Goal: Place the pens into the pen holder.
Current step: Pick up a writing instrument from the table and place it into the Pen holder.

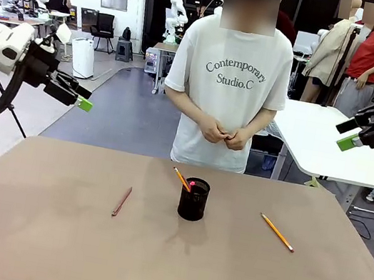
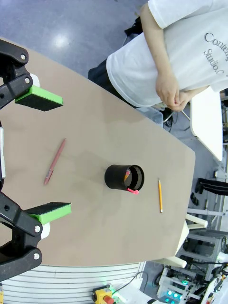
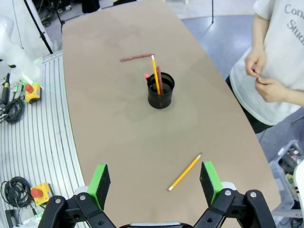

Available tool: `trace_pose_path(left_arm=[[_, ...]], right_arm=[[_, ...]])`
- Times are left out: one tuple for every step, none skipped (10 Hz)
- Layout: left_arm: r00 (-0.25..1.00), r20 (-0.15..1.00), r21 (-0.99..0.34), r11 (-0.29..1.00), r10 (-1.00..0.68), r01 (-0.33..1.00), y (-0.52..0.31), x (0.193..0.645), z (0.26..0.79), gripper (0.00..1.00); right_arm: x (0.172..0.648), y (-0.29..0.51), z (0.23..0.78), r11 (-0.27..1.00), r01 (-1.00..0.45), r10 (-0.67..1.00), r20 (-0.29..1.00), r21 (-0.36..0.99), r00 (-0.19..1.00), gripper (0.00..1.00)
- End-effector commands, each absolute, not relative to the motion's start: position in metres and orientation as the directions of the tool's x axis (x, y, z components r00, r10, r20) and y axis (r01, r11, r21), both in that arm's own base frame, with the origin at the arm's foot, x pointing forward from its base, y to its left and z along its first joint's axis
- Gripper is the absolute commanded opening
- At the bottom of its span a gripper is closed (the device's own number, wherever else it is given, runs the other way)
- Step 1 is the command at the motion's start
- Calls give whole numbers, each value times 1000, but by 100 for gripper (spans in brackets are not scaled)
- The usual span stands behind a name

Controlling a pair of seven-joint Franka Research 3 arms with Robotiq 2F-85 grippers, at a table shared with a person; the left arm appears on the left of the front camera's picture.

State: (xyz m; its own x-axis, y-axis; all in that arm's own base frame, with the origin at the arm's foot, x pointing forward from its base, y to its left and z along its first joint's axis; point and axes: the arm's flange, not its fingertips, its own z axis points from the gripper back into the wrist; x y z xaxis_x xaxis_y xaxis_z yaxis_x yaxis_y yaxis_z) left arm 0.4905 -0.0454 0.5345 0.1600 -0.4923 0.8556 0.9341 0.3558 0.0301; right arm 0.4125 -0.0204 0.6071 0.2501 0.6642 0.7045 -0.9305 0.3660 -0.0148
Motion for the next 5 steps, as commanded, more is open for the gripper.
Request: trace_pose_path(left_arm=[[157, 856, 34, 356, -493, 934, -46, 492, 537, 100], [157, 856, 34, 356, -493, 934, -46, 492, 537, 100], [157, 856, 34, 356, -493, 934, -46, 492, 537, 100], [157, 856, 34, 356, -493, 934, -46, 492, 537, 100], [157, 856, 34, 356, -493, 934, -46, 492, 537, 100]], right_arm=[[412, -21, 608, 368, -930, 663, 706, -17, 250, 100], [412, -21, 608, 368, -930, 663, 706, -17, 250, 100], [412, -21, 608, 368, -930, 663, 706, -17, 250, 100], [412, -21, 608, 368, -930, 663, 706, -17, 250, 100], [412, -21, 608, 368, -930, 663, 706, -17, 250, 100]])
